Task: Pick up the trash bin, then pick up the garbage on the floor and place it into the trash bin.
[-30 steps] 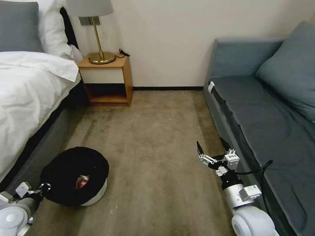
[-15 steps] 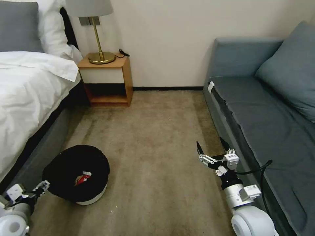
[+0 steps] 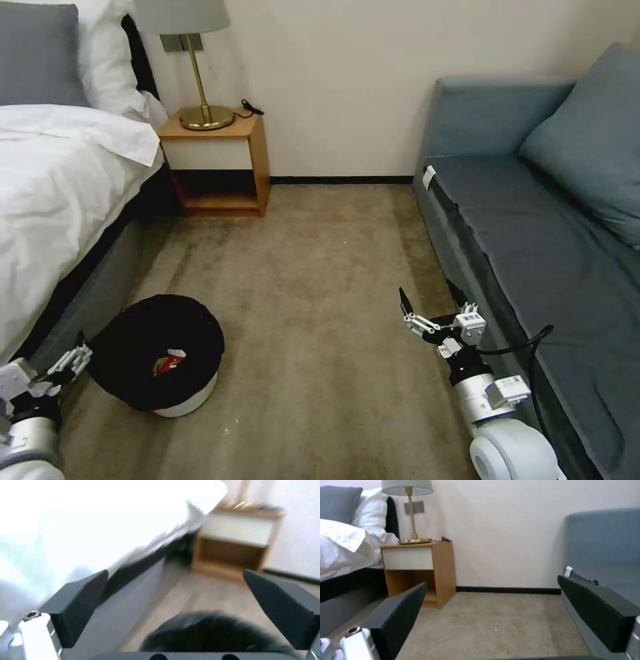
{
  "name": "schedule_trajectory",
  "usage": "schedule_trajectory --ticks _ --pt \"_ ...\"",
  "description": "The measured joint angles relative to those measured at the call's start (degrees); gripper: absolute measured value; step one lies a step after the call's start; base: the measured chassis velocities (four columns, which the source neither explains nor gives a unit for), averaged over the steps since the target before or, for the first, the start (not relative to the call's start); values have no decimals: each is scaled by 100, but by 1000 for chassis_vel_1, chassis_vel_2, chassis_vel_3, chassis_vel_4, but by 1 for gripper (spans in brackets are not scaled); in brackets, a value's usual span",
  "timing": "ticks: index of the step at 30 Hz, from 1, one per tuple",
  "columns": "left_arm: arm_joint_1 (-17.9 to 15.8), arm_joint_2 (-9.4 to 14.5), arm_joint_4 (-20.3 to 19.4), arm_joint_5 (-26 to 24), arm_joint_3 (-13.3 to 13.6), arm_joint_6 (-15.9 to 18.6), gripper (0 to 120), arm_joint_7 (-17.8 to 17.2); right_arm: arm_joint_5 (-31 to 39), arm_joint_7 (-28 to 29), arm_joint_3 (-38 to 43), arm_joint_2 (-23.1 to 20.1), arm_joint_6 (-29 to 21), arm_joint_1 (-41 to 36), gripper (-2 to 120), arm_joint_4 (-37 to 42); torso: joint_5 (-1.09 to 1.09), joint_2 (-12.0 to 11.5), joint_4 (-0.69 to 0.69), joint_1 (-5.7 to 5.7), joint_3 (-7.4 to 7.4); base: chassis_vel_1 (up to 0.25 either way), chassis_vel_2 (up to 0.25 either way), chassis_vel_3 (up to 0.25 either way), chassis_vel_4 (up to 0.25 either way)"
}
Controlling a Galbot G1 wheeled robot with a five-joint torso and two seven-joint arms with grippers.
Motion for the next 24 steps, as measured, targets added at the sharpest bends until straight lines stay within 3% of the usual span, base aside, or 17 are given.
schedule_trajectory --ticks 1,3,4,5,7,9,11,13,17,24 --pt "0 0 0 0 0 0 100 0 0 0 0 0 0 0 100 0 0 0 0 0 0 0 0 0 0" --pt "102 -124 -215 798 158 -669 100 230 0 0 0 0 0 0 100 0 4 0 0 0 0 0 0 0 0" --pt "104 -132 -219 864 176 -716 100 239 0 0 0 0 0 0 100 0 4 0 0 0 0 0 0 0 0" --pt "135 -181 -243 1319 338 -991 100 288 0 0 0 0 0 0 100 0 0 0 0 0 0 0 0 0 0" --pt "151 -204 -256 1474 405 -1080 100 304 0 0 0 -1 0 0 100 0 0 0 -1 0 0 0 0 0 0" --pt "284 -310 -366 1844 808 -1365 100 394 1 1 0 0 0 1 100 0 1 0 -1 0 0 0 0 0 0" --pt "320 -339 -385 1916 934 -1413 100 411 0 0 -1 -1 0 1 100 0 1 0 -1 0 0 0 0 0 0" --pt "363 -412 -364 2116 1287 -1519 100 428 0 1 0 -1 0 1 100 0 1 0 0 0 0 0 0 0 0" --pt "320 -473 -276 2266 1583 -1534 100 413 0 1 -1 0 0 1 100 0 0 0 -1 0 0 0 0 0 0" --pt "299 -478 -253 2273 1616 -1522 100 380 0 0 -1 -1 -1 1 100 0 1 0 0 0 0 0 0 0 0"
